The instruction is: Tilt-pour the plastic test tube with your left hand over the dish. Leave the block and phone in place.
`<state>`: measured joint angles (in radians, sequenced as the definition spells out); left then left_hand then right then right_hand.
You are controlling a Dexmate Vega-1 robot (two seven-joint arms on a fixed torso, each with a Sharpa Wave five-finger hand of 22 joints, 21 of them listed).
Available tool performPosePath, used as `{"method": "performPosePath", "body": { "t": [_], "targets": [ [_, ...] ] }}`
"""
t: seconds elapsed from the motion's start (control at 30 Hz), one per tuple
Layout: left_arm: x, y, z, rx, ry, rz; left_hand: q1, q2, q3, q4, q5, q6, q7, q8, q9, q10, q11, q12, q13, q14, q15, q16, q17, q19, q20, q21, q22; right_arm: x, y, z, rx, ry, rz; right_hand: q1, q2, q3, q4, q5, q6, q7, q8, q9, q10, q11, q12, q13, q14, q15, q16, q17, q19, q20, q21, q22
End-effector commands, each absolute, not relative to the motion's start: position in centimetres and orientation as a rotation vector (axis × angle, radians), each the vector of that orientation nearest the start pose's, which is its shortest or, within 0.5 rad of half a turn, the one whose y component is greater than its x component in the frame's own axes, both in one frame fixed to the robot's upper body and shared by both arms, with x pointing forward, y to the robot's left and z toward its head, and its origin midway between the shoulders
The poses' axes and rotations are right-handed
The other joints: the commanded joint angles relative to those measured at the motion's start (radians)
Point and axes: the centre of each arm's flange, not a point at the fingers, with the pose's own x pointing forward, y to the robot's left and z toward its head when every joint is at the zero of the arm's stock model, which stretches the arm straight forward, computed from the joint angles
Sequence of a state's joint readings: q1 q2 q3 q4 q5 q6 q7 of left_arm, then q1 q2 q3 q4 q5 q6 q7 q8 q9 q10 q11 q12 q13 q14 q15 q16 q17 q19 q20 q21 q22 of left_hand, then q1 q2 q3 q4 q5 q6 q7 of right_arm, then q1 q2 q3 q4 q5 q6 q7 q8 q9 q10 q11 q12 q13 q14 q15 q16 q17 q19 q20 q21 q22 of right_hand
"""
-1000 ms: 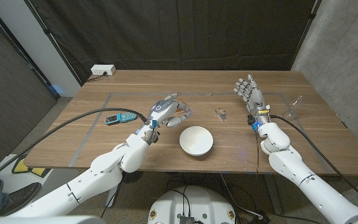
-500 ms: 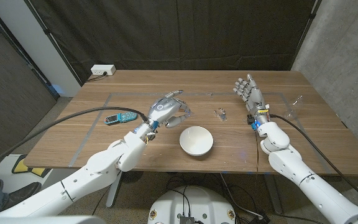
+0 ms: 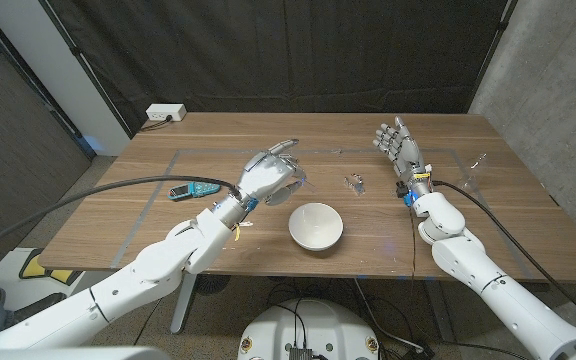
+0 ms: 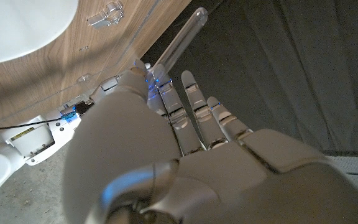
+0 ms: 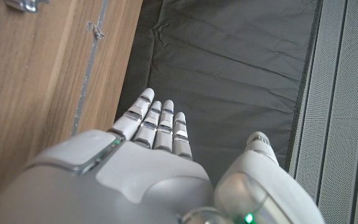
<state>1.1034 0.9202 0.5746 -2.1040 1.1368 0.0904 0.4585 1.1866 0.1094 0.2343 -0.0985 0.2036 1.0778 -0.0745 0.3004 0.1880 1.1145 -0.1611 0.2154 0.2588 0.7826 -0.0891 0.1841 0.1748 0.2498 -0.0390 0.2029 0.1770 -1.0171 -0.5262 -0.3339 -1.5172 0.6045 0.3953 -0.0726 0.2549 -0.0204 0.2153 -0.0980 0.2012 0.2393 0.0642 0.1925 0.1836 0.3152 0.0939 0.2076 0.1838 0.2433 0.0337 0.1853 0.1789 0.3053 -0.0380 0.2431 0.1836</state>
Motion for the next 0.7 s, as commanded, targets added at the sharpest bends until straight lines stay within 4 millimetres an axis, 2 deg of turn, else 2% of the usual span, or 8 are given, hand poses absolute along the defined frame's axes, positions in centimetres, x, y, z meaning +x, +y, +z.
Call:
{"method": "performPosePath", "body": {
  "t": [0.03, 0.37, 0.7],
  "targets": [
    [44.79, 13.92, -3.48, 1.831, -1.417, 0.21, 0.004, 0.006, 0.011, 0.013, 0.003, 0.023, 0.009, 0.006, 0.003, 0.04, -0.039, 0.005, 0.006, 0.009, -0.121, 0.0, 0.002, 0.005, -0.072, -0.003, -0.001, 59.79, -26.99, -3.86, 0.081, -0.725, 0.196, 0.009, 0.003, 0.0, -0.006, -0.001, 0.009, 0.003, 0.004, 0.006, 0.01, -0.003, 0.009, 0.003, 0.012, -0.005, 0.007, 0.004, 0.015, -0.002, -0.004, 0.002],
    [44.35, 13.58, -3.1, 1.904, -1.445, 0.181, 0.005, 0.003, 0.012, 0.015, 0.003, 0.022, 0.007, 0.005, 0.002, 0.041, -0.041, 0.005, 0.007, 0.007, -0.122, -0.001, 0.002, 0.005, -0.074, -0.003, -0.001, 60.39, -26.33, -4.3, 0.092, -0.71, 0.217, 0.008, 0.004, -0.001, -0.006, -0.002, 0.011, 0.004, 0.004, 0.006, 0.014, -0.002, 0.01, 0.003, 0.017, -0.002, 0.007, 0.004, 0.019, -0.003, -0.004, 0.003],
    [43.94, 13.52, -2.57, 2.024, -1.473, 0.227, 0.003, 0.003, 0.013, 0.019, 0.004, 0.023, 0.007, 0.005, 0.003, 0.038, -0.043, 0.003, 0.009, 0.004, -0.122, -0.001, 0.002, 0.004, -0.077, -0.004, -0.001, 60.73, -26.26, -4.58, 0.096, -0.698, 0.221, 0.008, 0.005, -0.002, -0.006, -0.002, 0.012, 0.004, 0.005, 0.006, 0.015, -0.002, 0.01, 0.003, 0.018, -0.001, 0.007, 0.005, 0.02, -0.003, -0.007, 0.003]
  ]
}}
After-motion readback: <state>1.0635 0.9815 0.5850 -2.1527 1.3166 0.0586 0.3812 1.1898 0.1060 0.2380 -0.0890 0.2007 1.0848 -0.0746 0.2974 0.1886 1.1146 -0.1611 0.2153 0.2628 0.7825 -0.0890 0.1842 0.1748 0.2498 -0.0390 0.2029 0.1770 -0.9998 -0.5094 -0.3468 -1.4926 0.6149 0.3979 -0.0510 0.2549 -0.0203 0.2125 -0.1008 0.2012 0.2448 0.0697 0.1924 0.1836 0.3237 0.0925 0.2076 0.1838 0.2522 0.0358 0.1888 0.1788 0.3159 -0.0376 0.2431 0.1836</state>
